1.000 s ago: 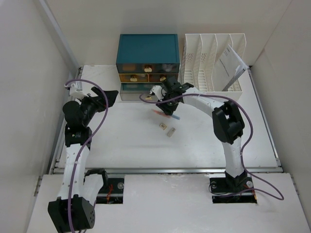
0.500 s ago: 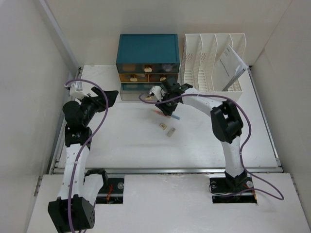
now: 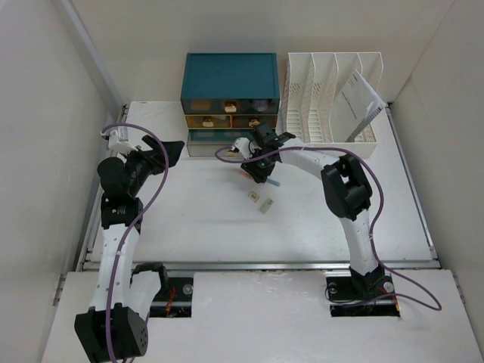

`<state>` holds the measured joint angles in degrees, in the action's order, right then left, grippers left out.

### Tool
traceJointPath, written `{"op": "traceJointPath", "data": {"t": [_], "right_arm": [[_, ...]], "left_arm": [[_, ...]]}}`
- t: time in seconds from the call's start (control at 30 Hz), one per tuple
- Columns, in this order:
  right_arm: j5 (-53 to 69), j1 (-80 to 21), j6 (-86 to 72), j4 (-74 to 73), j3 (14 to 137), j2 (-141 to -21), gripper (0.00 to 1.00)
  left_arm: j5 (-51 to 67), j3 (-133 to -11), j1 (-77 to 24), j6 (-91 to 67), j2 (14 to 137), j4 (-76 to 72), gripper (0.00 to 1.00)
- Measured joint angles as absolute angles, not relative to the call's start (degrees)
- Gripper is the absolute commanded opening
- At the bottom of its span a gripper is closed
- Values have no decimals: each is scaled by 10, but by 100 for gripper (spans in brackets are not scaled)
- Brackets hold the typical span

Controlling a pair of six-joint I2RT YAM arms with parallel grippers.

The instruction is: Organize the desk

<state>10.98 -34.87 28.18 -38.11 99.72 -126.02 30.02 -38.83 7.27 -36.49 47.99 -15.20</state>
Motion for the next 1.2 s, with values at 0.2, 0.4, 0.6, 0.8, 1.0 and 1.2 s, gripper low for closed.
{"op": "traceJointPath", "data": {"t": [0.2, 0.4, 0.6, 0.8, 1.0, 1.2], "right_arm": [[110, -349, 282, -381, 1000, -1265, 48], [112, -349, 282, -382, 1000, -1265, 41], [122, -349, 282, -384, 1000, -1265, 32], [125, -349, 283, -384, 1000, -1265, 29], [132, -349, 283, -385, 994, -1258, 29], [138, -349, 283, -386, 994, -1234, 29]], "left_arm": [[300, -388, 73, -365, 480, -152, 100], [300, -388, 73, -365, 480, -152, 100], [300, -388, 73, -365, 480, -152, 100], [300, -388, 73, -365, 480, -152, 100], [301, -388, 73, -365, 480, -152, 100], [301, -388, 73, -365, 480, -152, 100]]}}
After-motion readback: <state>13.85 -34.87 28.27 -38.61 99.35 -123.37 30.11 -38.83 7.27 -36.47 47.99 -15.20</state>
